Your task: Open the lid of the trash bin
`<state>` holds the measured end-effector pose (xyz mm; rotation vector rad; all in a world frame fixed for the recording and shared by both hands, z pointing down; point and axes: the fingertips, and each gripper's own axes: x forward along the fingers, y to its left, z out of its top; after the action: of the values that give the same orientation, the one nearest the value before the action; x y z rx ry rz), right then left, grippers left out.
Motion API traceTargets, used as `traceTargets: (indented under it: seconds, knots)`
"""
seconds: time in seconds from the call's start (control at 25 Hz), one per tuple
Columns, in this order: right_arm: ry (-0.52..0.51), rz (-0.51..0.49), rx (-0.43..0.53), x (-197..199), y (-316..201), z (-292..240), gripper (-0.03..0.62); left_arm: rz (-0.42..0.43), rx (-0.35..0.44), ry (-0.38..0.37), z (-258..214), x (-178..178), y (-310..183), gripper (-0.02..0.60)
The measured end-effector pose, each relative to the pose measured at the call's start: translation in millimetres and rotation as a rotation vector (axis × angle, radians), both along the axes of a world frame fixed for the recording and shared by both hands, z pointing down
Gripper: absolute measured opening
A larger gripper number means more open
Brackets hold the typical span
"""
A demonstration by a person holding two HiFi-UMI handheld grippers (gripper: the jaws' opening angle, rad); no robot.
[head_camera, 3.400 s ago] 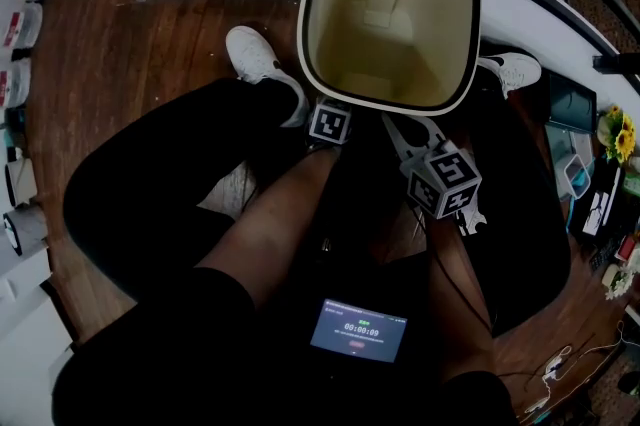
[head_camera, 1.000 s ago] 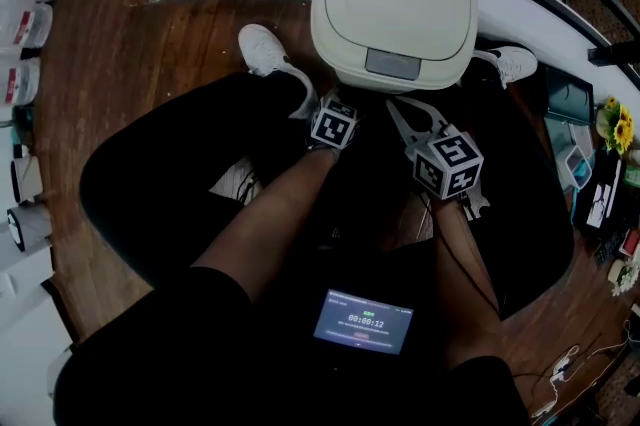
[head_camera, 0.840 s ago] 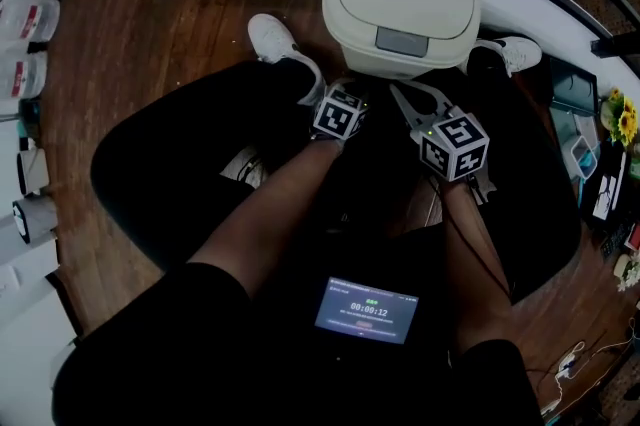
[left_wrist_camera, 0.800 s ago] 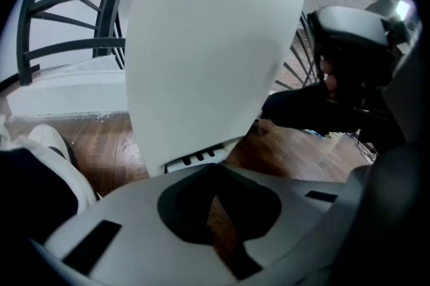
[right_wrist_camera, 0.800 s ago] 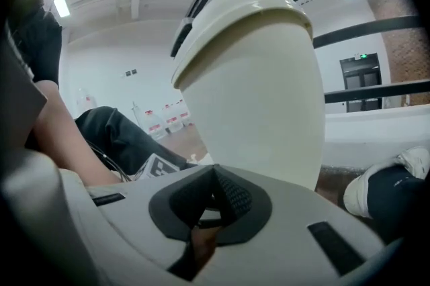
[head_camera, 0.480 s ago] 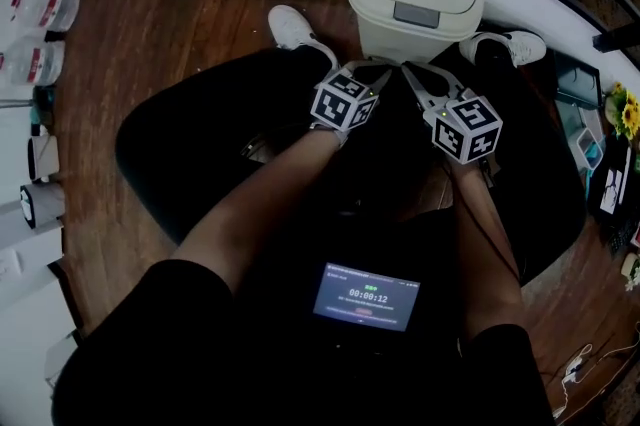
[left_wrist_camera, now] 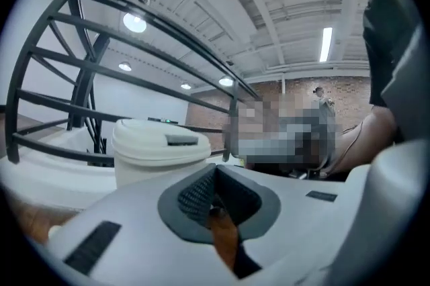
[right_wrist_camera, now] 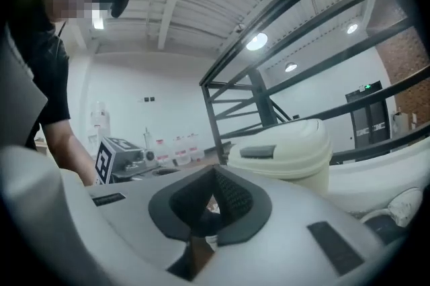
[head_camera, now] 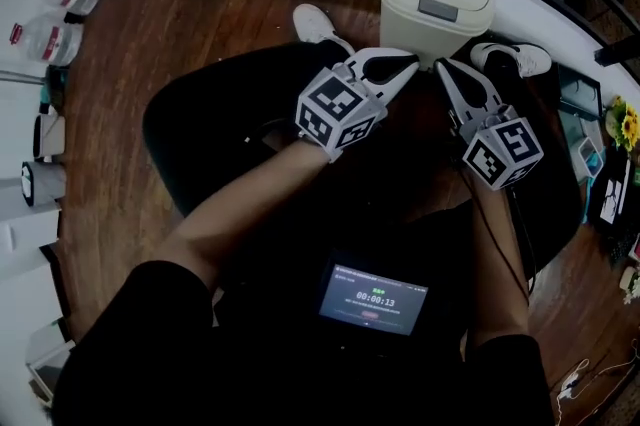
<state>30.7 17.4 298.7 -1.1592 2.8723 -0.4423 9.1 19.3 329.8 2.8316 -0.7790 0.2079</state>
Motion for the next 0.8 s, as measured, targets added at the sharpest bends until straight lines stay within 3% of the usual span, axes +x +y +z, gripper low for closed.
traceTargets:
  seconds: [0.16,0.32,0.48,0.8]
  knots:
    - [-0.026,-0.003,0.061,-7,31,-34,0.023,0.043,0.082,0.052,-38,-12,43,0.037]
    - [0.006,-0.003,0.127,-15,66,-48,0.021,0.061,0.119,0.092,-60,-23,80,0.037]
    - [0.032,-0.001,0.163,-21,91,-48,0.023,0.053,0.219,0.126,-78,-32,101,0.037]
    - [0.045,-0.017,0.209,-39,121,-48,0.021,0.050,0.236,0.180,-84,-47,117,0.037]
